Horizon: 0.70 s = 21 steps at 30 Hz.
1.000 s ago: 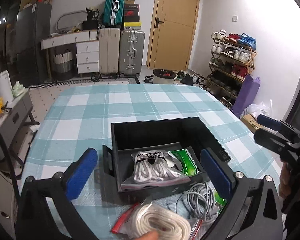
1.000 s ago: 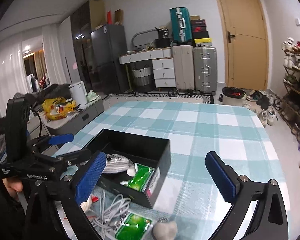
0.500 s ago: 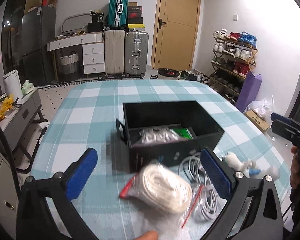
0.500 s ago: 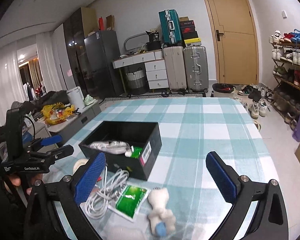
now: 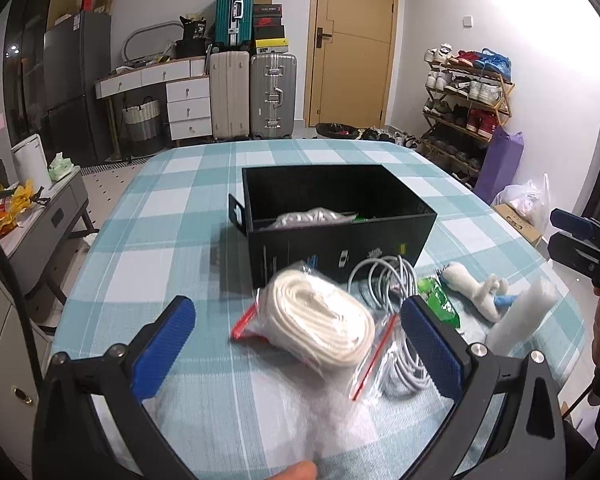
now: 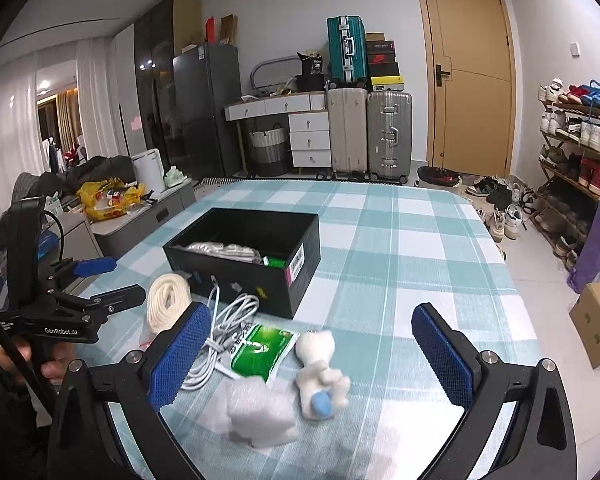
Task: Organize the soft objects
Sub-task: 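Move the right gripper to the white foam block and grasp it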
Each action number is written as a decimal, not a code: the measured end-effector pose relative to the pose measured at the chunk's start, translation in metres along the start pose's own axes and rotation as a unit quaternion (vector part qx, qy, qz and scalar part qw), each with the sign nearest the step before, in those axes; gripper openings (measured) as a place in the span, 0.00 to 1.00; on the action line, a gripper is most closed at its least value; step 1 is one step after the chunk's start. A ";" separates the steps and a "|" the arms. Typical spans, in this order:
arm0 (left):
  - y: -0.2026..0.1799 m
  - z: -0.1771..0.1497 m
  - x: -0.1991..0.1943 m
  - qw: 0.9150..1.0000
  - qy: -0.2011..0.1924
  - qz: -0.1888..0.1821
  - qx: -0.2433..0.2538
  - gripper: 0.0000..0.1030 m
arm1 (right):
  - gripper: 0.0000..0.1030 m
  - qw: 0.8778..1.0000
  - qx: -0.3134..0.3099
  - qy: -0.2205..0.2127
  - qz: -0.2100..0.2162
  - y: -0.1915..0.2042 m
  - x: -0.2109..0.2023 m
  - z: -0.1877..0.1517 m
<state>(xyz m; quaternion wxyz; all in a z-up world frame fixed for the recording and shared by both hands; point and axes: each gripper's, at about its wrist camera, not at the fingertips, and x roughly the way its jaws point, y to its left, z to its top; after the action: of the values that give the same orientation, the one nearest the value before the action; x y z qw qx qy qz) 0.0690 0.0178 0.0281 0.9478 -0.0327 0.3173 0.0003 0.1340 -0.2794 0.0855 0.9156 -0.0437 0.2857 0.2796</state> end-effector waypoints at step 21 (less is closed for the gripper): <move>-0.003 -0.005 -0.007 1.000 0.008 0.006 0.009 1.00 | 0.98 0.995 -0.042 0.072 0.047 0.018 0.016 -0.035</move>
<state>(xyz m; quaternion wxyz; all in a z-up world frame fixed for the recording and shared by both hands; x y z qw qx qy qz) 0.0606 0.0146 0.0280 0.9456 -0.0222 0.3246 0.0028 0.1175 -0.2651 0.0493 0.8758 -0.0883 0.3408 0.3303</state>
